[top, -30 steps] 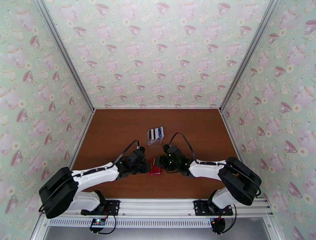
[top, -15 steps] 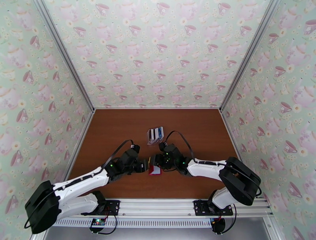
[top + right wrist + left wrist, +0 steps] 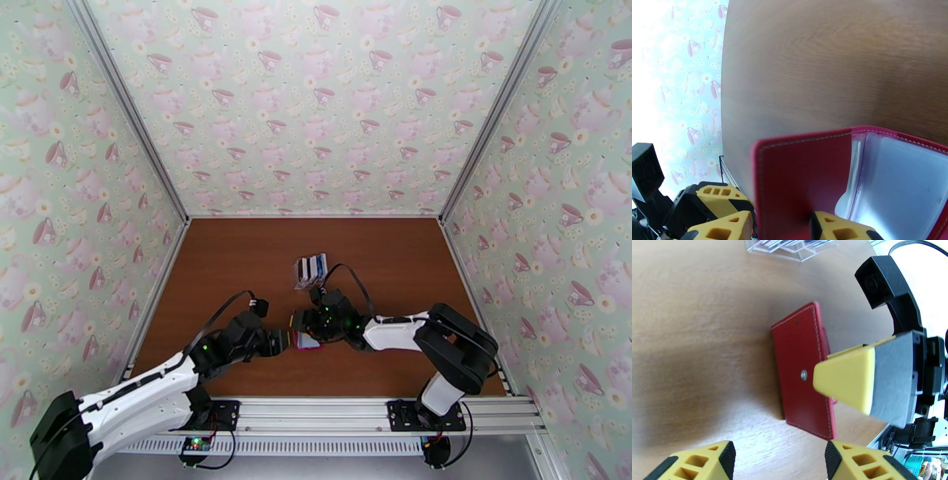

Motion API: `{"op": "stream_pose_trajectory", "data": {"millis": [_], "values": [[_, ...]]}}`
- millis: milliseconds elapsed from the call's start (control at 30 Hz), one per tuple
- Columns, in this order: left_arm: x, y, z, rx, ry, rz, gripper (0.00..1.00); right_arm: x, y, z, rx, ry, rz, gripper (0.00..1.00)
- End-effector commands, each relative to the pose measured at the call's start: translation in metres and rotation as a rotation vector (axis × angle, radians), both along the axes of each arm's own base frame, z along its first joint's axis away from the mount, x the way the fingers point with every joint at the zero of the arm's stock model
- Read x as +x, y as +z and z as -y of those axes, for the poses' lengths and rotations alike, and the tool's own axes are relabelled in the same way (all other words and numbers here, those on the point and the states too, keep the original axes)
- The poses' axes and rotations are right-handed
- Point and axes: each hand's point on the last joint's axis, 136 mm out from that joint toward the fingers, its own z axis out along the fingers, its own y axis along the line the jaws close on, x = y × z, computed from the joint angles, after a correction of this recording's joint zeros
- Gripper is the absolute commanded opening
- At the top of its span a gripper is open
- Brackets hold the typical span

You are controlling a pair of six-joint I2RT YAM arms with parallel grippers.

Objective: Put the credit cards into the card holder

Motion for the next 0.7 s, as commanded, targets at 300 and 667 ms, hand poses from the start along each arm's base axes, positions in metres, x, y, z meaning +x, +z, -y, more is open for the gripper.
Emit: {"op": "stream_pose_trajectory", "data": {"millis": [300, 667], "values": [[-0.003, 0.011, 0.004, -0.066, -0.016, 0.039, 0.64, 0.004, -0.006, -0.019, 0.088, -0.008, -0.048, 0.44], [0.006, -0.009, 0.013, -0.005, -0.032, 0.018, 0.65, 0.004, -0.013, -0.020, 0.126, -0.022, -0.073, 0.44]]}}
